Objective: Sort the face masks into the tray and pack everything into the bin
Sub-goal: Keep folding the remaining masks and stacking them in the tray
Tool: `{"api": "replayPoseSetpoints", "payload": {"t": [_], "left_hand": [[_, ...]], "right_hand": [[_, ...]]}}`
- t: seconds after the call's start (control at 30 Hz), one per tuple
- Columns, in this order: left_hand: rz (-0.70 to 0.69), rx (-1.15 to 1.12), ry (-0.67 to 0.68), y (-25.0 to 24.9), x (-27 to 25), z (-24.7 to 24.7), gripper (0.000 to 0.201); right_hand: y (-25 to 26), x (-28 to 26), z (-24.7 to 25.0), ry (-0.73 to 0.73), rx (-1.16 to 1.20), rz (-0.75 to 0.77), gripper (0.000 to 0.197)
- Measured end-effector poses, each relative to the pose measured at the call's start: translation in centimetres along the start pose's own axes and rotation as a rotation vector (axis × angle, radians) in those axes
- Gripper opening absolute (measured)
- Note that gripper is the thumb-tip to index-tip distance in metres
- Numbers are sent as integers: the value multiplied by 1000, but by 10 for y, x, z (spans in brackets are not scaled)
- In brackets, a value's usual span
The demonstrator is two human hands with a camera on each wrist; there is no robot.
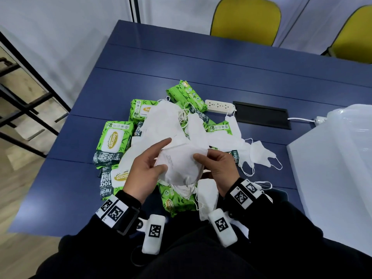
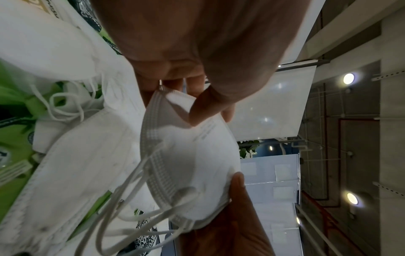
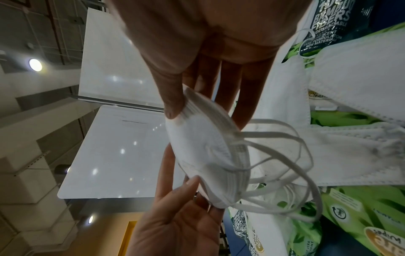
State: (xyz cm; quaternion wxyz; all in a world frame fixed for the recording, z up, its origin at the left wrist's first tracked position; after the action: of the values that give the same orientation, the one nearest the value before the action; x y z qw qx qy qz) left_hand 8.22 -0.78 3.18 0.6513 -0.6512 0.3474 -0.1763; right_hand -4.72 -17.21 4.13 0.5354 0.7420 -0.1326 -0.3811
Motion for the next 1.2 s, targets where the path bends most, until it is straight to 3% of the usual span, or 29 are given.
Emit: {"api": "replayPoseSetpoints", "payload": {"t": [0.1,0.2,0.33,0.47,0.67,0.77,0.8,0.9,1.0,1.1,1.2], "left_hand": [[-7,26,-1,4,1,-1,67],[-15,74,-17,9,1,-1,65],[-8,137,-12,17,3,-2,70],[30,164,-17,22,3,-1,72],[17,266,110,21,1,-5,82],[38,167,96,20,2,-6,62],[46,160,83,22,5,-4,53],[80,197,11,26,11,12,35],[101,121,-162,23,19,37,38],[63,-28,-370,11,23,63,39],[56,-130,-529,5,23,86,40]], "right_hand": [[-3,0,-2,17,1,-28,11],[-13,1,-4,9,8,-56,16],[-24,6,-5,1,9,-65,19],[-29,10,-14,134,-42,-7,21],[-29,17,-13,145,-189,61,13],[-32,23,-12,232,-291,45,13],[-32,25,-12,271,-348,36,22],[-25,36,-12,335,-410,-13,39],[-8,63,-5,123,-382,-9,24],[-5,103,2,-83,-691,90,26],[-16,128,-7,46,-1016,42,50]]}}
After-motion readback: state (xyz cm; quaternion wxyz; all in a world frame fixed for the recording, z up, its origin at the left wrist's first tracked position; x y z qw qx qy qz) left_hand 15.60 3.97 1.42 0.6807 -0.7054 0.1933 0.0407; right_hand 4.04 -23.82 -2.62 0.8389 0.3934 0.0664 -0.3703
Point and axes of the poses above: each hand's wrist, its own x-axis towards the middle knuckle, its own z-axis out of the back of the hand, y = z × x, the point moved 3 cm from there along x, towards the middle knuckle
